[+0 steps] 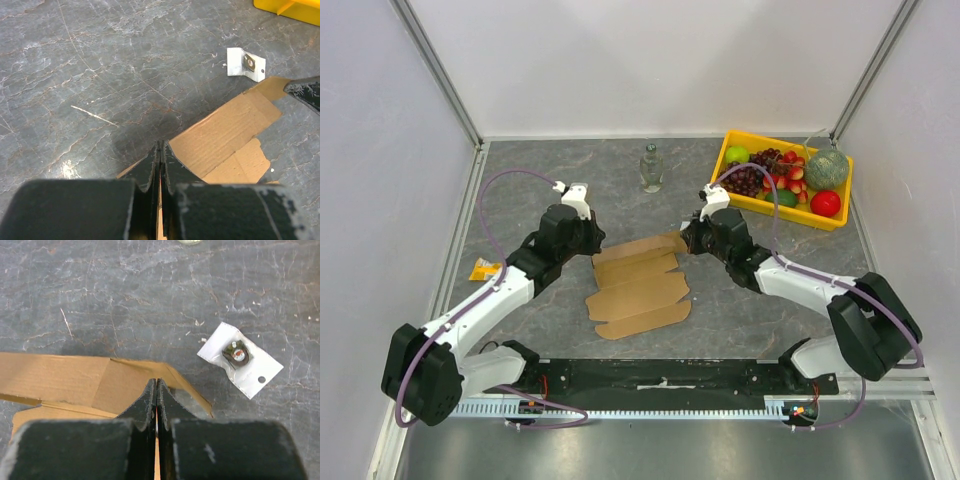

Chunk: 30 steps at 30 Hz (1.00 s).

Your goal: Fold the paper box

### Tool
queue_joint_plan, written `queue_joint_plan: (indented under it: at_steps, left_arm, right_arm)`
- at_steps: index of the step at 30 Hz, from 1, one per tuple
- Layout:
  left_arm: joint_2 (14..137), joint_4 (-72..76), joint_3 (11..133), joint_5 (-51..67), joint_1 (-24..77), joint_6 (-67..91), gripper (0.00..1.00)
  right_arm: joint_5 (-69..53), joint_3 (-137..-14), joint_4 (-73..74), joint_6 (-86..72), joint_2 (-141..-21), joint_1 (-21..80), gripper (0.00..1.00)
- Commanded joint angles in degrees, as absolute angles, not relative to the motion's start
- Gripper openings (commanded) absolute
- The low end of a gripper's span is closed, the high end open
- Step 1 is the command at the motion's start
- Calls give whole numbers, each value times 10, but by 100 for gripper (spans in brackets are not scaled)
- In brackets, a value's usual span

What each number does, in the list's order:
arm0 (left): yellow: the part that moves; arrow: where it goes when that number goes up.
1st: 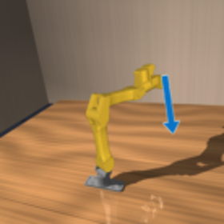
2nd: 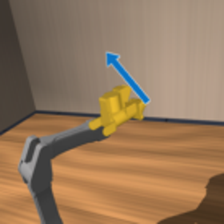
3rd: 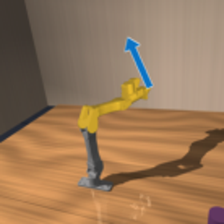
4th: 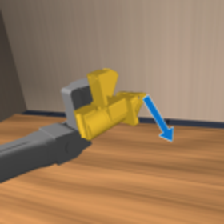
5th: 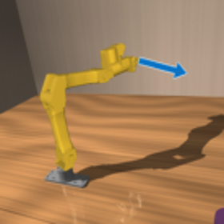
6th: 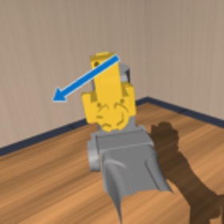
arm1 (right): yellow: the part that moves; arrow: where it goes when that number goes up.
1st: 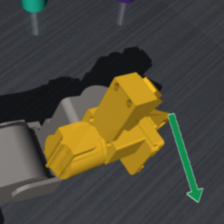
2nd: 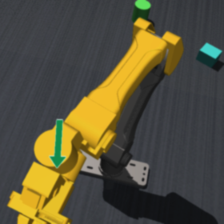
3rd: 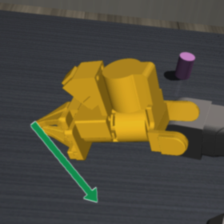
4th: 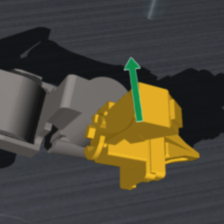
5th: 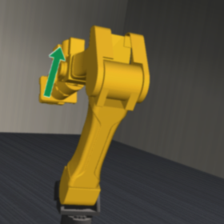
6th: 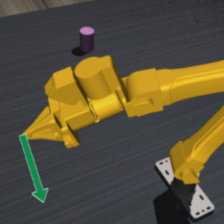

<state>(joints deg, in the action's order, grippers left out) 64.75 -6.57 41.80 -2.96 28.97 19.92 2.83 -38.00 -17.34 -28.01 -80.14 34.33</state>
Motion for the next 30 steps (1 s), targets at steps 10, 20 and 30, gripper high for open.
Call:
queue_joint_plan:
  at_steps: [10, 20, 30]
  left_arm:
    - [613, -49, 364, -24, 307, 225, 2]
    - [610, -51, 352, -25, 310, 226, 2]
    - [622, -43, 345, -16, 315, 231, 2]
  right_arm:
    - [-48, -460, -148, -222, -865, 330, 0]
    - [-116, -475, -151, -227, -903, 329, 0]
    - [-142, -462, -169, -240, -912, 329, 0]
